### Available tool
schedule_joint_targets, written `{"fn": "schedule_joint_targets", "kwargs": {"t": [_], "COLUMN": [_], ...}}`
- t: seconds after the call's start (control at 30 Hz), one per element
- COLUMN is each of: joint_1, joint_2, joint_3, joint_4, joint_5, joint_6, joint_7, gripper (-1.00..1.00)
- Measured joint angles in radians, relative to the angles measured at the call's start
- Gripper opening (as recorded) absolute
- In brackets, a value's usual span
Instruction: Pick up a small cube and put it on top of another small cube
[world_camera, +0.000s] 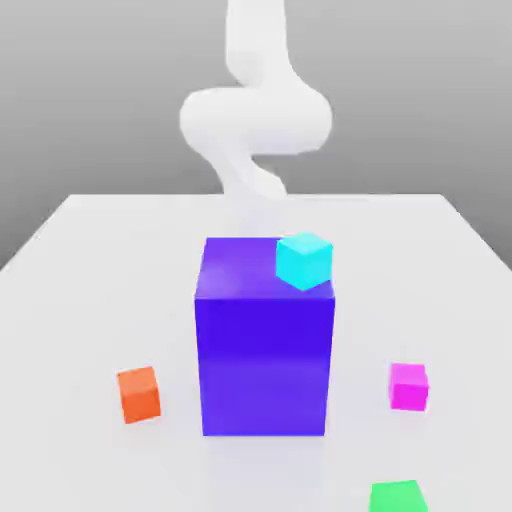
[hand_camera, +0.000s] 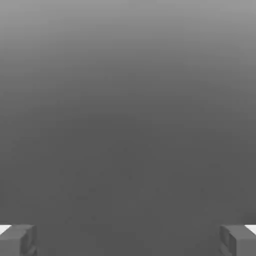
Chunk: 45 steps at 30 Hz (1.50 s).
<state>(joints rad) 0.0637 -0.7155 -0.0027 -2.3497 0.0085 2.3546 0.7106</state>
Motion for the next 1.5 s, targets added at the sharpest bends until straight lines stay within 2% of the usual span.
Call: {"fn": "schedule_joint_targets", "kwargs": {"t": [0.23, 0.47, 0.67, 0.9, 0.93, 1.17, 1.37, 1.5], "joint_1": [0.196, 0.346, 0.447, 0.505, 0.510, 0.510, 0.489, 0.454], "joint_2": [0.267, 0.521, 0.738, 0.992, 1.017, 1.017, 0.824, 0.817], "joint_3": [-0.001, 0.041, 0.102, 0.038, 0.032, 0.032, 0.067, 0.041], "joint_4": [-0.151, -0.295, -0.420, -0.399, -0.395, -0.395, -0.432, -0.341], "joint_5": [0.023, 0.044, -0.010, -0.094, -0.098, -0.101, -0.041, -0.021], "joint_6": [0.170, 0.332, 0.472, 0.671, 0.690, 0.689, 0.534, 0.436], "joint_7": [-0.276, -0.539, -0.713, -0.687, -0.684, -0.681, -0.726, -0.710], "gripper": [0.00, 0.00, 0.00, 0.00, -1.00, -1.00, -1.00, -1.00]}}
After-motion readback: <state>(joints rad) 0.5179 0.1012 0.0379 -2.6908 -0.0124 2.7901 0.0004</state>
